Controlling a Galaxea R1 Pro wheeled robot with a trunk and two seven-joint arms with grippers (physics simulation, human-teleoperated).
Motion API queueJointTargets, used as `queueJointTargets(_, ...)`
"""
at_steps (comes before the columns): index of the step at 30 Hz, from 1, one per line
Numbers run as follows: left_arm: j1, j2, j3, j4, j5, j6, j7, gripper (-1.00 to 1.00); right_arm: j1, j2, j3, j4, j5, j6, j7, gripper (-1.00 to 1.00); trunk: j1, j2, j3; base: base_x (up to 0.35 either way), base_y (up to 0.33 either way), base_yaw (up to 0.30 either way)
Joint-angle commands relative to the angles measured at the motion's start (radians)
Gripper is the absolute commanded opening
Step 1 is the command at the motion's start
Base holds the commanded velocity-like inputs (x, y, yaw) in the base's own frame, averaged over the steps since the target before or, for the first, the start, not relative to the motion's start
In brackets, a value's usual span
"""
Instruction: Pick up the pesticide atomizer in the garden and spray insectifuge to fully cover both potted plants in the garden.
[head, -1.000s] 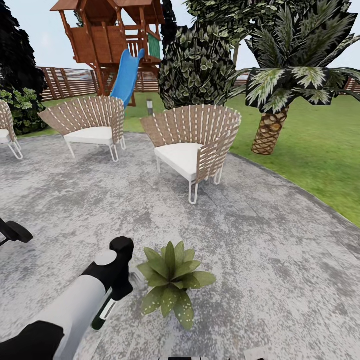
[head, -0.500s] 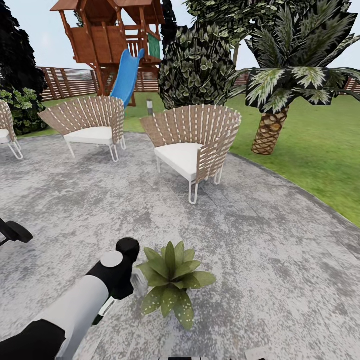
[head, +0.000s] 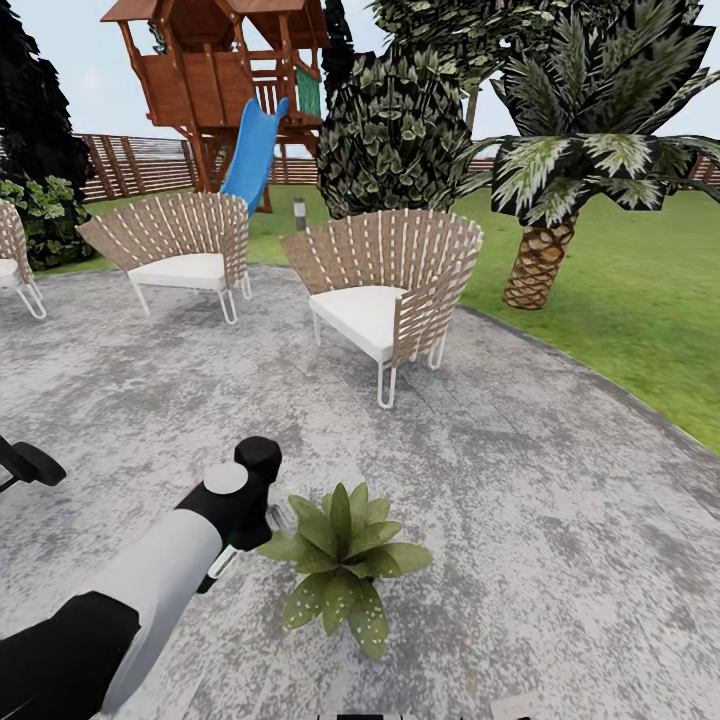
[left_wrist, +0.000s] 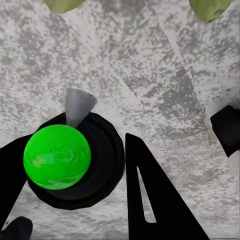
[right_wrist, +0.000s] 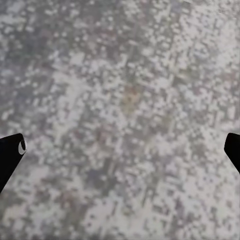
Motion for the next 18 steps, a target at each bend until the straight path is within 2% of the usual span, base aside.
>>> queueJointTargets(1,0.012,0.005,-0.001,0.002,-0.009,0.010,-0.010,-1.00,-0.001,0.000,0.008,0.001,0.000,-0.002,-0.008,1.00,0.000,0.000,-0.001,0.000,0.000,0.000)
queueJointTargets(2,0.040,0.008,-0.001,0.001,-0.009,0.010,-0.010,-1.00,-0.001,0.000,0.008,0.001,0.000,-0.002,-0.008,1.00,0.000,0.000,-0.001,0.000,0.000,0.000)
queueJointTargets(4,0.061,0.010,-0.002,0.001,-0.010,0.010,-0.010,-1.00,-0.001,0.000,0.008,0.001,0.000,-0.002,-0.008,1.00,0.000,0.000,-0.001,0.000,0.000,0.000)
queueJointTargets(8,0.051,0.007,0.002,-0.002,-0.011,0.010,-0.010,-1.00,-0.001,0.000,0.008,0.001,0.000,-0.002,-0.008,1.00,0.000,0.000,-0.001,0.000,0.000,0.000)
queueJointTargets(11,0.001,-0.013,0.002,-0.009,-0.010,0.011,-0.010,-1.00,-0.001,0.000,0.008,0.001,0.000,-0.002,-0.008,1.00,0.000,0.000,-0.001,0.000,0.000,0.000)
queueJointTargets(13,-0.043,-0.017,0.001,-0.002,-0.009,0.012,-0.010,-1.00,-0.001,0.000,0.008,0.001,0.000,-0.002,-0.008,1.00,0.000,0.000,-0.001,0.000,0.000,0.000)
queueJointTargets(16,-0.036,0.003,-0.002,0.003,-0.009,0.010,-0.010,-1.00,-0.001,0.000,0.008,0.001,0.000,-0.002,-0.008,1.00,0.000,0.000,-0.001,0.000,0.000,0.000)
queueJointTargets(18,0.001,0.014,-0.002,0.040,-0.011,0.010,-0.010,-1.00,-0.001,0.000,0.008,0.001,0.000,-0.002,-0.009,1.00,0.000,0.000,-0.001,0.000,0.000,0.000)
